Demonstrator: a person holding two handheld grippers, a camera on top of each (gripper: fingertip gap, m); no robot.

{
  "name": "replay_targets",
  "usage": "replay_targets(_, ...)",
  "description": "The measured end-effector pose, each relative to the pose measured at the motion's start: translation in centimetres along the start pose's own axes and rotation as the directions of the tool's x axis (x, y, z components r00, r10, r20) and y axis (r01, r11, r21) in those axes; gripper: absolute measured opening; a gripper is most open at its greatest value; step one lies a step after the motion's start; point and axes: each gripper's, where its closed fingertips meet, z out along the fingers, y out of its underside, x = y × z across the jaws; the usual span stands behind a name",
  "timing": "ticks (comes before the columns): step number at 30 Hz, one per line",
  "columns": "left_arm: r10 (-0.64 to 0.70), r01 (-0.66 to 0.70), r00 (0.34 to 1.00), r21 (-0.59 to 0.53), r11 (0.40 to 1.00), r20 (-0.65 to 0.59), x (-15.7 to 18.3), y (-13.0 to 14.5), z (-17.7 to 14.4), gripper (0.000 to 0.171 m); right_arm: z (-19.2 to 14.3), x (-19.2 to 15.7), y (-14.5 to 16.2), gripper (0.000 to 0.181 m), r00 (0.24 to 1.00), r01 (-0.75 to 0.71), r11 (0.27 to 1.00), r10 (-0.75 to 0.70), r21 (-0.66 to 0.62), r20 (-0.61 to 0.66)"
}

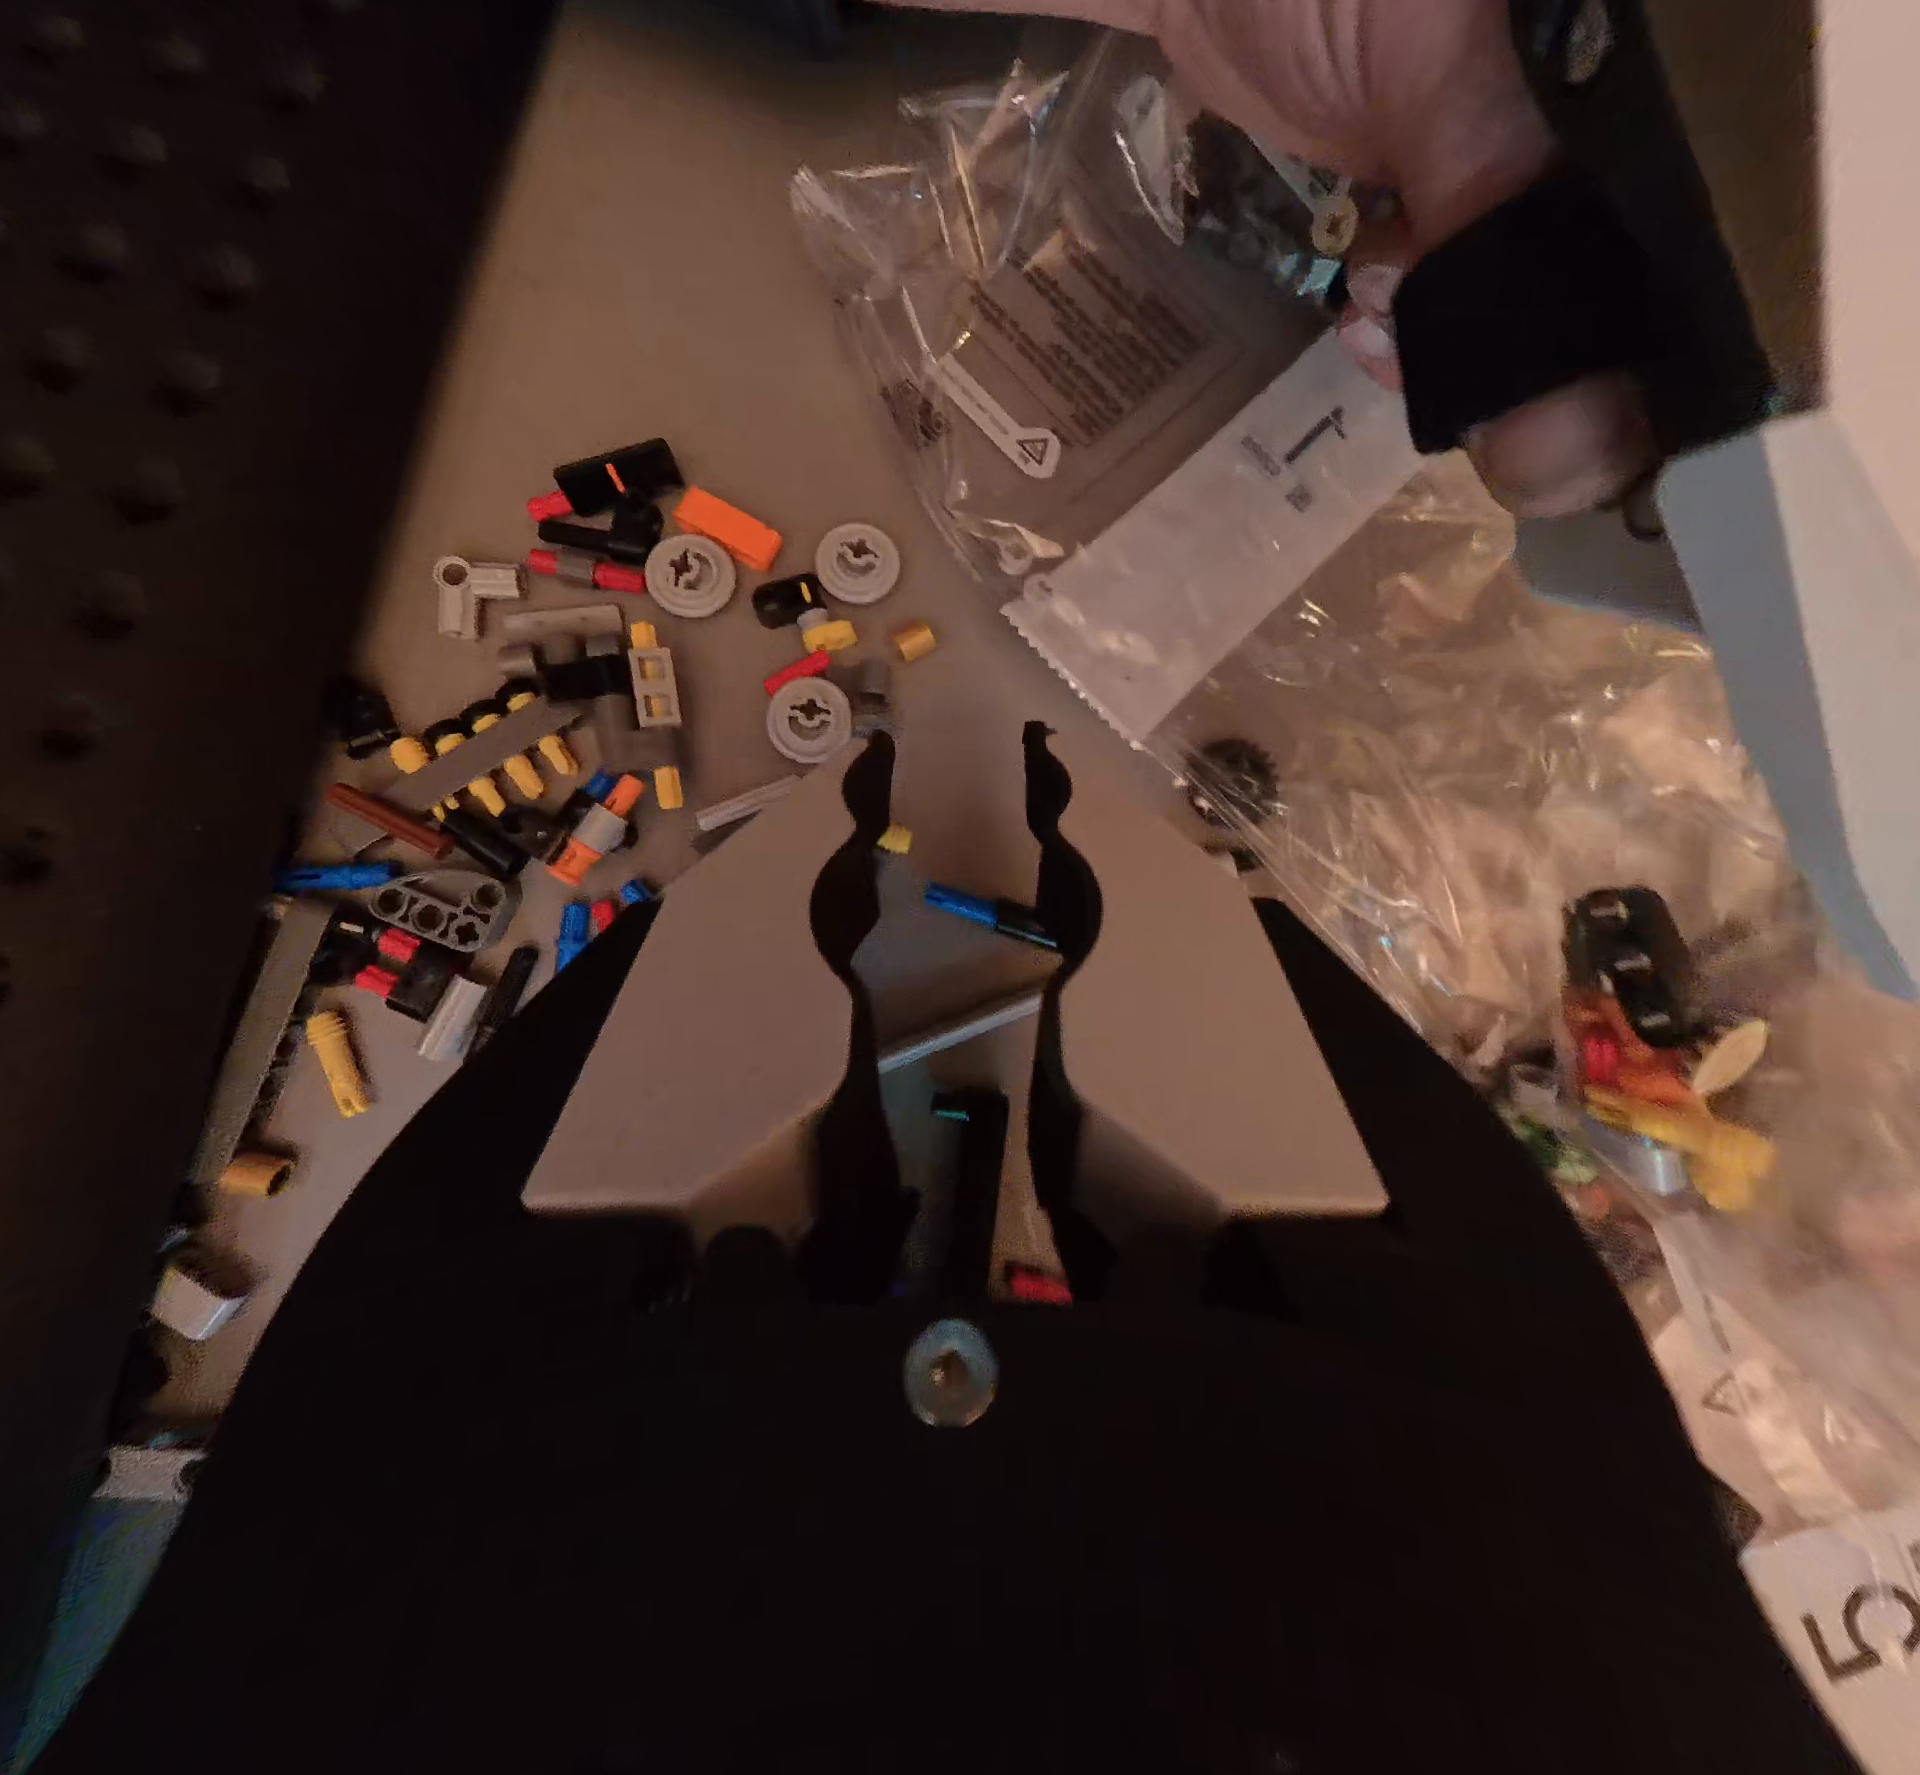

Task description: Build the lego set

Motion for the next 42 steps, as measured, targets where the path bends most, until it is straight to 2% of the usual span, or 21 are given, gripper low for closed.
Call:
replay_targets(11, 0.000, 0.000, 1.000, -0.009, 1.000, 0.000, 0.0, 0.2, 0.1, 0.000, 1.1, -1.2, -0.2, 0.019, 0.999, 0.027, 0.999, -0.026, -0.027, 0.040)
replay_targets(28, 0.001, -0.001, 1.000, -0.016, 1.000, -0.001, 0.0, 0.3, 0.1, 0.000, 1.4, -1.7, 2.2, 0.017, 0.996, 0.007, 0.992, 0.004, -0.129, 0.084)
replay_targets(42, 0.006, -0.006, 1.000, -0.030, 1.000, 0.000, 0.1, 0.5, 0.3, 0.000, 1.3, -1.4, 2.4, 0.012, 0.997, -0.002, 0.991, 0.012, -0.133, 0.072)
